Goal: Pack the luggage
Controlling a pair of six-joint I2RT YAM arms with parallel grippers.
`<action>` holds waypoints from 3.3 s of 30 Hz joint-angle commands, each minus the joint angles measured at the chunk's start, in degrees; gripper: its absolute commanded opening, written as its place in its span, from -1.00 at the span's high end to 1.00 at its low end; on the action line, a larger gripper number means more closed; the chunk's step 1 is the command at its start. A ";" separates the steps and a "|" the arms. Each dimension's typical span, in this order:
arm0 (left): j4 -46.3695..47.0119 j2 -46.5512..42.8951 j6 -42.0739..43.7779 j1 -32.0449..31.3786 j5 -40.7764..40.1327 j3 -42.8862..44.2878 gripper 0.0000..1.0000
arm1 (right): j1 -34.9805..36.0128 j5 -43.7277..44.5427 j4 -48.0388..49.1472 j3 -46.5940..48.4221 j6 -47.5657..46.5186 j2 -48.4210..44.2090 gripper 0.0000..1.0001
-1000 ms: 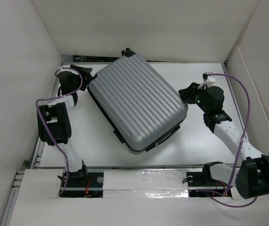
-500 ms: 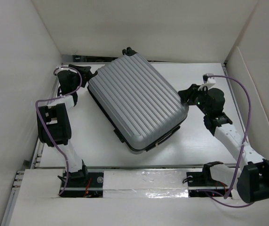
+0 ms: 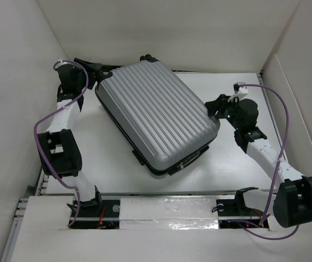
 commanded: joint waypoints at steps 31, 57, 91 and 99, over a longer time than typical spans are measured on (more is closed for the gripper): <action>-4.86 -6.16 7.54 3.54 -4.00 -11.33 -0.78 | 5.71 5.79 -16.50 2.50 -2.33 -12.96 -0.38; 5.15 -63.10 10.35 -8.22 -1.46 -62.11 1.00 | 58.71 26.96 -30.76 -14.10 12.25 -32.14 0.95; 4.98 -66.01 21.96 -24.30 8.84 -77.68 0.11 | 49.57 22.32 -15.56 -22.81 6.20 -28.36 0.12; 5.33 -64.44 17.49 -40.20 -3.20 -77.41 0.10 | 49.05 23.02 -12.22 -24.39 6.64 -26.16 0.22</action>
